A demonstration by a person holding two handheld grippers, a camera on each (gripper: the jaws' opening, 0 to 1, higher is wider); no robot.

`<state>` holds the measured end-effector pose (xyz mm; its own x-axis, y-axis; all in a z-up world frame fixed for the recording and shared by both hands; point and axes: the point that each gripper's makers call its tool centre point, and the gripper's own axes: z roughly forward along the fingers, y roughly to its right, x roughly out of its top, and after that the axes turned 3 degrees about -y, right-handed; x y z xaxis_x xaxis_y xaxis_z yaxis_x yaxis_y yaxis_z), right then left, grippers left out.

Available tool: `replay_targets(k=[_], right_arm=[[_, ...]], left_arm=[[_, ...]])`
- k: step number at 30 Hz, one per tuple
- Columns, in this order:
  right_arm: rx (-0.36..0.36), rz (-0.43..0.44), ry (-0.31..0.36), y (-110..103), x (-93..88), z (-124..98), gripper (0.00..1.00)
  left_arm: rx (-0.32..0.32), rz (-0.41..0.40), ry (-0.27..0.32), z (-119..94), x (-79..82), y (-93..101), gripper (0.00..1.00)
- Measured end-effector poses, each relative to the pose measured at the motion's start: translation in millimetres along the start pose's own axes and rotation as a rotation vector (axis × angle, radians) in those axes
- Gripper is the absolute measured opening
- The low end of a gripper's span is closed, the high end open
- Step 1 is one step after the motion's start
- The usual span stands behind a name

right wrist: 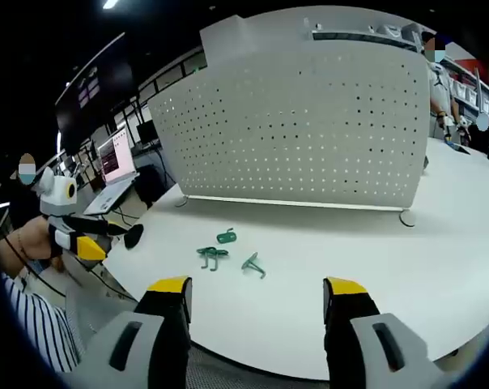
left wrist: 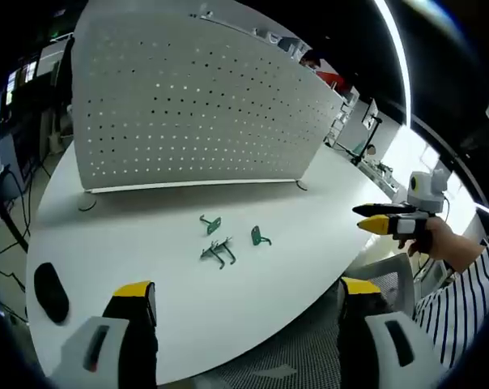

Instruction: Insert the hook assembly into the mounting plate slot until the hook locks in place.

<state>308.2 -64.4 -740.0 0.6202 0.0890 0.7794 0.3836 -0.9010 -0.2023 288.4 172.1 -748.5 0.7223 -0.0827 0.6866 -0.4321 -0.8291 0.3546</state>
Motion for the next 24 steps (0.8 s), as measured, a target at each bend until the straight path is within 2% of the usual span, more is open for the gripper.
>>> replay_targets(k=[24], right_arm=[[0.002, 0.003, -0.009, 0.0, -3.9, 2.4, 0.64]], left_arm=[[-0.006, -0.023, -0.016, 2.5, -6.0, 2.1, 0.94]])
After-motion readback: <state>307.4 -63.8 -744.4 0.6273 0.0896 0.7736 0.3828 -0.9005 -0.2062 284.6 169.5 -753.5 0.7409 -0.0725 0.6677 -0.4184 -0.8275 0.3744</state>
